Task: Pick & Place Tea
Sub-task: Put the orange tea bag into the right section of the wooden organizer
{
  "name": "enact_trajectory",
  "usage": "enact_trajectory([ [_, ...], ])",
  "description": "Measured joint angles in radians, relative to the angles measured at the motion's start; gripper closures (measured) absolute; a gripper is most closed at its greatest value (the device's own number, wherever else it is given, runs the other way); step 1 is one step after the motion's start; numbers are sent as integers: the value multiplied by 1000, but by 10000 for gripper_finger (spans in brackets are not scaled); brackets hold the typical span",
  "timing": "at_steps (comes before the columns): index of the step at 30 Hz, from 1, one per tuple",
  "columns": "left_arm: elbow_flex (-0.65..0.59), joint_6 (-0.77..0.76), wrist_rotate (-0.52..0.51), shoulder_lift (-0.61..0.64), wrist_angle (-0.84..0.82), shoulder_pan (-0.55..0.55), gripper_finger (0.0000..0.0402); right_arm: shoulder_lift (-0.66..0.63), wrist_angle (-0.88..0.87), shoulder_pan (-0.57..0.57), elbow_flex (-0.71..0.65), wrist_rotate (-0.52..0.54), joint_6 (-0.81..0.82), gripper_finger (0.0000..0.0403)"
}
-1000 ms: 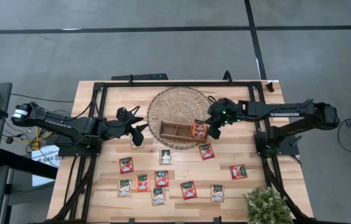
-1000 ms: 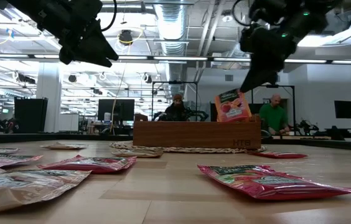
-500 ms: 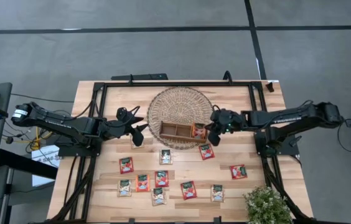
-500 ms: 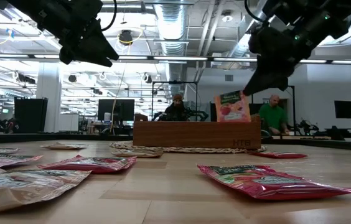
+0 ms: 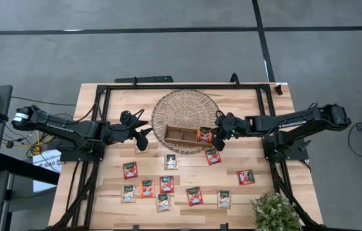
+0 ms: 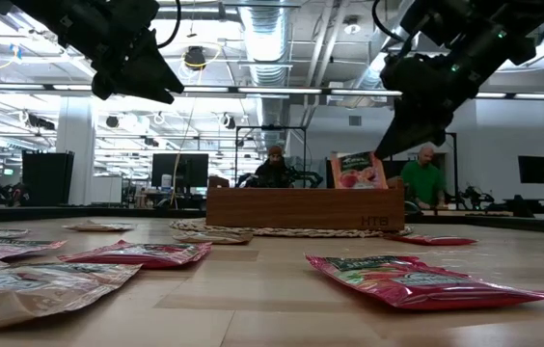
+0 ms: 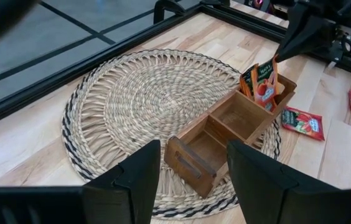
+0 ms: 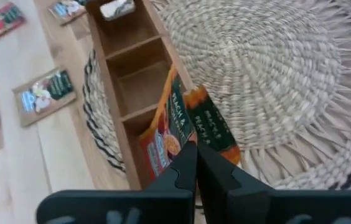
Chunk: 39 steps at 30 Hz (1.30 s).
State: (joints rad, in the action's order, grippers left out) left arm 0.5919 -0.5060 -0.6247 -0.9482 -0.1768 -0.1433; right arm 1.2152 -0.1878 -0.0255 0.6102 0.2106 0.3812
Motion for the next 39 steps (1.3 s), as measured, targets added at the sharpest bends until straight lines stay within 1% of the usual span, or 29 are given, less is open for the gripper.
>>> enact_trajectory([
  [5,0,0,0,0,0,0,225,0,-43,19,0,1,4,403],
  [12,0,0,0,0,0,0,225,-1,-44,20,0,-8,4,403],
  [17,0,0,0,0,0,0,225,-1,-44,19,0,-50,3,403],
  [22,0,0,0,0,0,0,225,-1,-48,19,0,-56,3,398],
  [25,0,0,0,0,0,0,225,-1,-65,19,1,-65,4,379],
  [31,0,0,0,0,0,0,225,-1,-99,17,1,-88,11,316],
  [34,0,0,0,0,1,0,225,-1,-109,17,15,-120,11,289],
  [37,0,0,0,0,1,0,225,-1,-191,18,65,-147,10,273],
  [39,0,0,0,0,1,0,225,-4,-279,27,114,-174,6,267],
])
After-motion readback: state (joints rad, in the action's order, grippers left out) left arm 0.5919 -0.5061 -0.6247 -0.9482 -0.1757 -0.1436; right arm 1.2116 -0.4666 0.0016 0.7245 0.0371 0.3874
